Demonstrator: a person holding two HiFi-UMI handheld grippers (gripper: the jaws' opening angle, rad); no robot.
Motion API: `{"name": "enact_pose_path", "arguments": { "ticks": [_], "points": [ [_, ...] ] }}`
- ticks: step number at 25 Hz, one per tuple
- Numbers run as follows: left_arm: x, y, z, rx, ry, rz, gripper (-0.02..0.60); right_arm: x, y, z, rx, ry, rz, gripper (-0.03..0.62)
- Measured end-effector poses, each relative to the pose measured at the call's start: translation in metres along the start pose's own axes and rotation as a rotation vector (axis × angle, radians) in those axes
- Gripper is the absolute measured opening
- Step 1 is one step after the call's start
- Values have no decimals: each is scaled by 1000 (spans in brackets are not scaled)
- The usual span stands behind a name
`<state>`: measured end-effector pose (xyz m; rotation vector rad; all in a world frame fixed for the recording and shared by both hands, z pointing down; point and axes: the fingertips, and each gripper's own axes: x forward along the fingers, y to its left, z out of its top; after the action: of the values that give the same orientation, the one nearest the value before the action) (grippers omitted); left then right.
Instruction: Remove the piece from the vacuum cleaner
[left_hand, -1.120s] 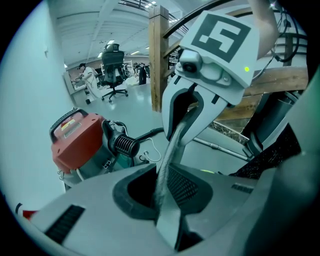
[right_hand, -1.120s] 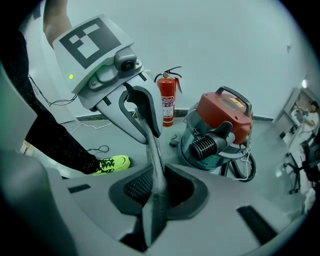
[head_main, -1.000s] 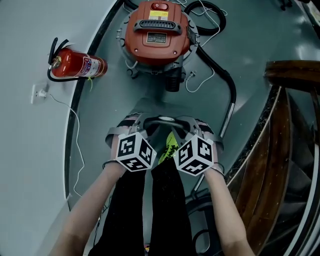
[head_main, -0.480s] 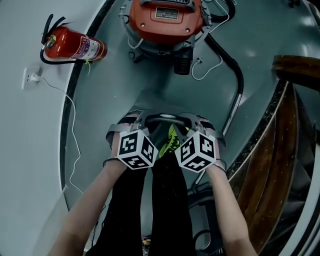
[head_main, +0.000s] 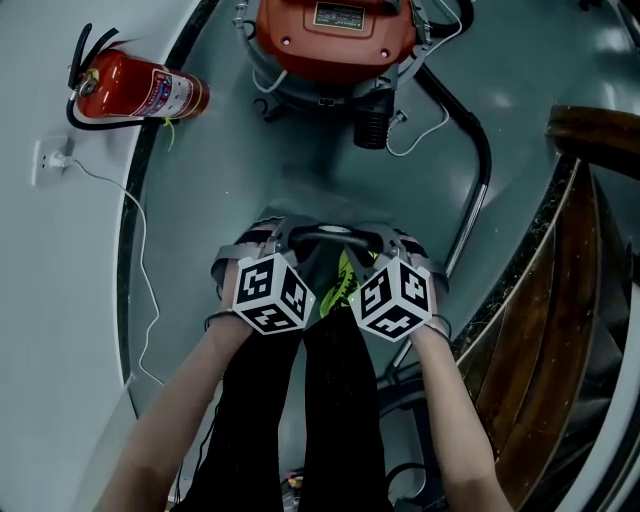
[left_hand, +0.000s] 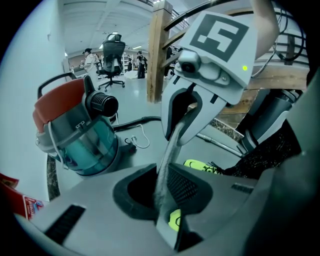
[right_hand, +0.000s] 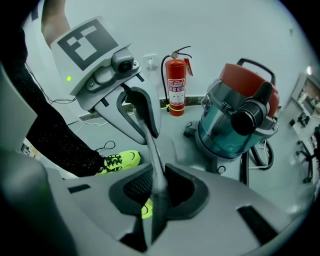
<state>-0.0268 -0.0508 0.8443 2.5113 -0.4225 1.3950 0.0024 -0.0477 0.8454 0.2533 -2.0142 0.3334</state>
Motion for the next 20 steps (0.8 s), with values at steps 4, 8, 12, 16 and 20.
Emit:
{"name": "enact_pose_path", "arguments": {
  "ticks": [4,8,12,16,20],
  "points": [
    [8,6,-8,1,14,-15,69,12,-3,-1,50,-2,12,66],
    [17,3,-17,-13,27,-51,69,24,1,-5,98,5,41,66],
    [22,3,-22,-16,30,-75,69,30,1,-8,116,8,52,66],
    [30,7,-23,-14,39,-78,69,37,-4,-11,134,3,61,66],
    [36,10,-22,-9,46,-81,69,40,-9,-14,143,6,68,66]
  ]
}}
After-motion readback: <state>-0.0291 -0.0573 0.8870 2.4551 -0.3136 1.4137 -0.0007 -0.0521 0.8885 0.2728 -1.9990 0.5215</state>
